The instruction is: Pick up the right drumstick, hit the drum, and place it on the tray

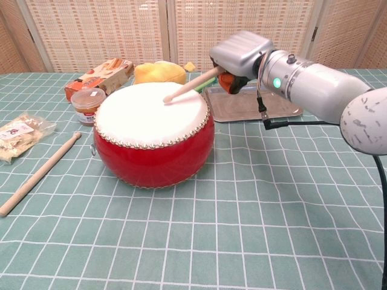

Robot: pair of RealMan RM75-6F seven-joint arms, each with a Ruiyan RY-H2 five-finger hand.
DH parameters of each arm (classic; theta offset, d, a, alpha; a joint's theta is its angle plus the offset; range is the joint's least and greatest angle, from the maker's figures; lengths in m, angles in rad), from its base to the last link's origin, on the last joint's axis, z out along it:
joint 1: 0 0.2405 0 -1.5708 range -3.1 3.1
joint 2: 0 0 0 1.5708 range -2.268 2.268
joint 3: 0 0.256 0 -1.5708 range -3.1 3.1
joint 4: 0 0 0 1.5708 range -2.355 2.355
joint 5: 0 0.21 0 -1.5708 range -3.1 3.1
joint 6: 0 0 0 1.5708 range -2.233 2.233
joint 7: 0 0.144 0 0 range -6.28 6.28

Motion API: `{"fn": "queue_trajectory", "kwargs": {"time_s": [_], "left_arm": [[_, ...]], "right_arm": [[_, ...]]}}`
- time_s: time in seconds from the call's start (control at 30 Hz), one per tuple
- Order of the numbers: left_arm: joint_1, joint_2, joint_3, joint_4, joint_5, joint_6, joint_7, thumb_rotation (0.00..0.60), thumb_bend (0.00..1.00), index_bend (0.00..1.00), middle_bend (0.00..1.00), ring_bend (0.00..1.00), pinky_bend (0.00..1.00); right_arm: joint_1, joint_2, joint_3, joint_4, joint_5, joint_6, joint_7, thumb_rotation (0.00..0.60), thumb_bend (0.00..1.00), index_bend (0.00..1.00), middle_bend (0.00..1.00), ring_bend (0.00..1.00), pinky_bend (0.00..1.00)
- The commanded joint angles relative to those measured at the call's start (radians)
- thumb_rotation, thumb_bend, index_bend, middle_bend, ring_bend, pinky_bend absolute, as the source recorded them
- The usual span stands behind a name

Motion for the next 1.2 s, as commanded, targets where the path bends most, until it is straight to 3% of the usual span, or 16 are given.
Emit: {"fn": "queue_trajectory", "kwargs": {"time_s": [0.03,0.3,0.63,0.93,1.2], "left_arm": [[0.000,0.001,-0.001,0.000,-0.001,0.000,0.000,0.600,0.22,0.00,0.00,0.00,0.00],[-0.001,0.004,-0.003,-0.005,0.002,0.003,0.001,0.600,0.22,0.00,0.00,0.00,0.00],[-0.001,0.002,-0.002,-0.003,-0.001,-0.001,0.002,0.600,0.22,0.00,0.00,0.00,0.00],[0.003,-0.001,-0.002,0.005,-0.012,-0.005,-0.006,0.600,0.22,0.00,0.00,0.00,0.00],[0.003,0.000,-0.003,-0.003,-0.015,-0.007,0.005,0.600,0.22,0.00,0.00,0.00,0.00]], "right_arm": [[-0.001,-0.006,0.013,-0.004,-0.012,0.021,0.027,0.600,0.87,1.00,1.00,1.00,1.00],[-0.006,0.023,0.069,-0.053,-0.068,0.080,0.139,0.600,0.87,1.00,1.00,1.00,1.00],[-0.006,-0.002,-0.004,0.007,0.019,-0.023,-0.015,0.600,0.87,1.00,1.00,1.00,1.00],[-0.059,0.063,0.091,-0.032,0.062,-0.002,0.188,0.600,0.87,1.00,1.00,1.00,1.00],[-0.091,0.023,0.056,0.159,0.113,-0.160,0.318,0.600,0.87,1.00,1.00,1.00,1.00]]}}
